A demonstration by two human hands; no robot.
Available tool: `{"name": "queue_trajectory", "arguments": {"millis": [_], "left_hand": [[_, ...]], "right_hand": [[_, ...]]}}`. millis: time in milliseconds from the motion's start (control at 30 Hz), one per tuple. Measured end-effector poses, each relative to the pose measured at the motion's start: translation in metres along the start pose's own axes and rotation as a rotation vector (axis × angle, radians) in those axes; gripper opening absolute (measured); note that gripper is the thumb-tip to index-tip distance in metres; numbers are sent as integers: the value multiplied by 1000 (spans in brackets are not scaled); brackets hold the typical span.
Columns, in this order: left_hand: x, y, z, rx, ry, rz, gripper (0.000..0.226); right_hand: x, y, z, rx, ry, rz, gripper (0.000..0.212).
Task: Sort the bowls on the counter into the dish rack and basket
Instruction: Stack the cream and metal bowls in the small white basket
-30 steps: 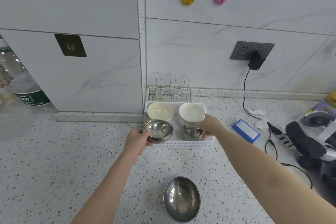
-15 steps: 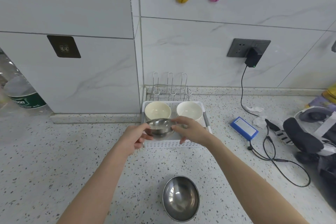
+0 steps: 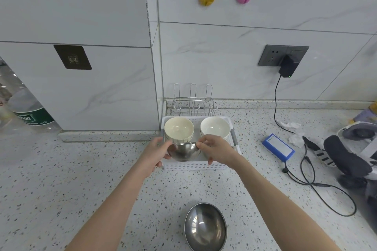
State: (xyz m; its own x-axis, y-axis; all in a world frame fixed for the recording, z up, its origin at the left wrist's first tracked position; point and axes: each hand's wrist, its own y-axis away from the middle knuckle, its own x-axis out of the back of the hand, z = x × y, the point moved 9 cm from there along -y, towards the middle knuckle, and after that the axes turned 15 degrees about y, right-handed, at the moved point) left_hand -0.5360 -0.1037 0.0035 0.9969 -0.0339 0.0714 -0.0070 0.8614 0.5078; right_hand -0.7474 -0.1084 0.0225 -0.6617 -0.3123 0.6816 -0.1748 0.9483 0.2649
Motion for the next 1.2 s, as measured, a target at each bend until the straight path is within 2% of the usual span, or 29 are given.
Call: {"name": "queue_trajectory", "arguments": {"millis": [67,267,400,667,867,1000,1200], "left_hand": [[-2,1,5,-41,-12,-13,37],[-7,0,5,-10,-88,-58,42],[-10,-5,2,0,-101,-59,37],[-11,-21,-6,-24,-147,2,30],[-8,-26,-10,-89,-257,52,28],[-8,-26,-14,-85,-252,70,22],[-8,-19,-19,-86,-222,72,14]], "right_hand": [[0,-5,3,-23,0,-15,17],[1,-18,5,-87,79,-39,34],[-3,-25,2,-95,193,-60,30],[-16,-32,-1,-134,335,10,24],[-28,-25,1,-196,340,64,23],[-38,-18,5,-227,331,92,30],[-49,-9,9,-194,262,51,27]]}}
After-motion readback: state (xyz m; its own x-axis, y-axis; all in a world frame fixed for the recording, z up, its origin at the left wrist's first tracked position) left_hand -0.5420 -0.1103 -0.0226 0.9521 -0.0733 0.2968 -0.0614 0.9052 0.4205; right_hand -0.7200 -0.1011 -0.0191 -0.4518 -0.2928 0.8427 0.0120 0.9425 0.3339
